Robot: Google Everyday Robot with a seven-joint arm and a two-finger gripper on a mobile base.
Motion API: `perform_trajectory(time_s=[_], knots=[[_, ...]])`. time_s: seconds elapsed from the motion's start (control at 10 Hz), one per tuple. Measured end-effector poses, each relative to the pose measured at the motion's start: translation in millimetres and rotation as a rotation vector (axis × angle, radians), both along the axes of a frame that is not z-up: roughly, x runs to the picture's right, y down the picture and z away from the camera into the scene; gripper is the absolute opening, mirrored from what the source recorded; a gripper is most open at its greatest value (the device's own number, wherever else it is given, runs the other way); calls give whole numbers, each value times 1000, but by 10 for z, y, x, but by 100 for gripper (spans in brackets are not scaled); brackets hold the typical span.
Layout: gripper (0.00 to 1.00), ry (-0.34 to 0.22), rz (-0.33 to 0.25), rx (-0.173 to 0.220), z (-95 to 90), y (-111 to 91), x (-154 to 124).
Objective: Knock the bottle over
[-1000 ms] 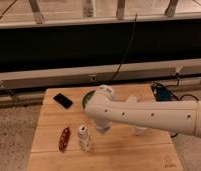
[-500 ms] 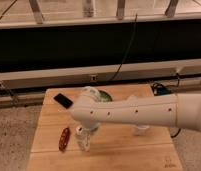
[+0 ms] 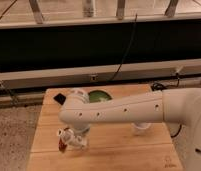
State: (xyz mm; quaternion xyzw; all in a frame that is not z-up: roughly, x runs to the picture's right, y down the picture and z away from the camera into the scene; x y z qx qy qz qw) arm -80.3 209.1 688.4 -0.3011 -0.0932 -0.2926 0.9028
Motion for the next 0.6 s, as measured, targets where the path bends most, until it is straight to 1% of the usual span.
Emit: perform_trajectory(time_s=[0.3,0.6], knots=[[4,-27,-21,0,-34,8,-151],[4,-65,-56,-2,-71,49,-296]])
